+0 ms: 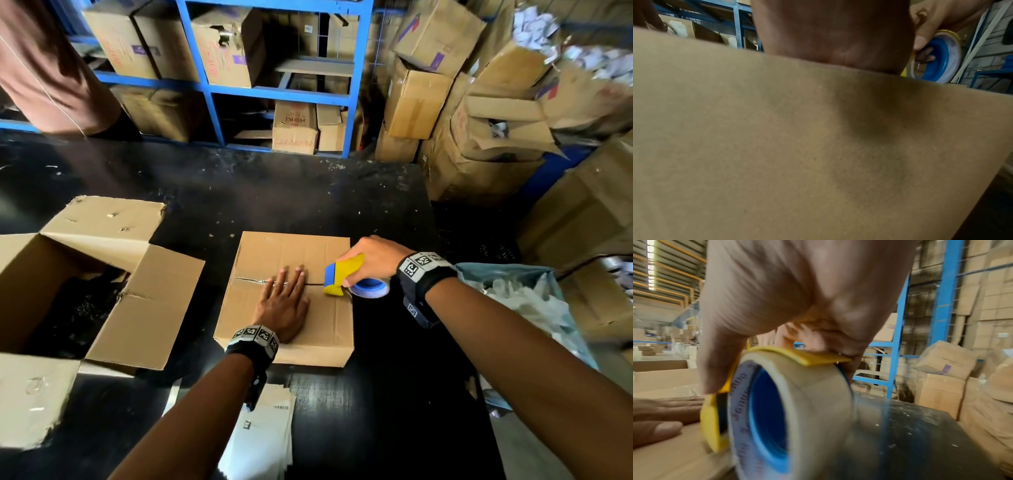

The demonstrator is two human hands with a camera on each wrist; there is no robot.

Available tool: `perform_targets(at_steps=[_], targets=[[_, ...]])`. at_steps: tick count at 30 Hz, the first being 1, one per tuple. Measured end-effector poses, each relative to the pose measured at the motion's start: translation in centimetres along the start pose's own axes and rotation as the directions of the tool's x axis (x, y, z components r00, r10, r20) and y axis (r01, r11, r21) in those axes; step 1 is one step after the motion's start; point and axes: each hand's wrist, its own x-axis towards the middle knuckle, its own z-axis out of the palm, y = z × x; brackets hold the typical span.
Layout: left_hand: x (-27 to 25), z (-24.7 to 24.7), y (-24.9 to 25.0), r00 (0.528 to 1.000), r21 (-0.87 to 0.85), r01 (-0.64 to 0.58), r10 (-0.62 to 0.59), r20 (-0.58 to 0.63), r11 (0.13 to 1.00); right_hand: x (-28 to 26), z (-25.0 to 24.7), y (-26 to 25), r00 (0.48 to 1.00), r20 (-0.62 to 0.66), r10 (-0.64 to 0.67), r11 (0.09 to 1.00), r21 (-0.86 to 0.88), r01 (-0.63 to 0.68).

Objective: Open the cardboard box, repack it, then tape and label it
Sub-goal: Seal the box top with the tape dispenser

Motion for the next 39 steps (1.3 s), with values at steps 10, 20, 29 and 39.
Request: perform_targets(at_steps=[10,20,29,39], targets=[[0.3,0.0,-0.1,1.000,0.004,-0.024,0.024,0.008,1.000,-3.6,-1.0,3.8,0.999,0.031,0.015,0.999,-0.047,-0.014],[0.8,-0.4,2.5,0.998,-0.050,-0.007,0.010,0.058,0.999,-2.6,0.6,5.4,1.000,-0.020,-0.007,1.000,-0.025,0.007],[2.3,0.7,7.9,0.997,0.004,-0.070,0.070,0.042,0.998,-3.2,-0.5,5.4,0.991,0.089,-0.096,0.986,-0.128,0.107],[2.2,0.9,7.9,0.999,0.010,-0.049,0.049,0.021,0.999,-3.5,0.3,5.8,0.987,0.018,-0.158,0.965,-0.210,0.158]])
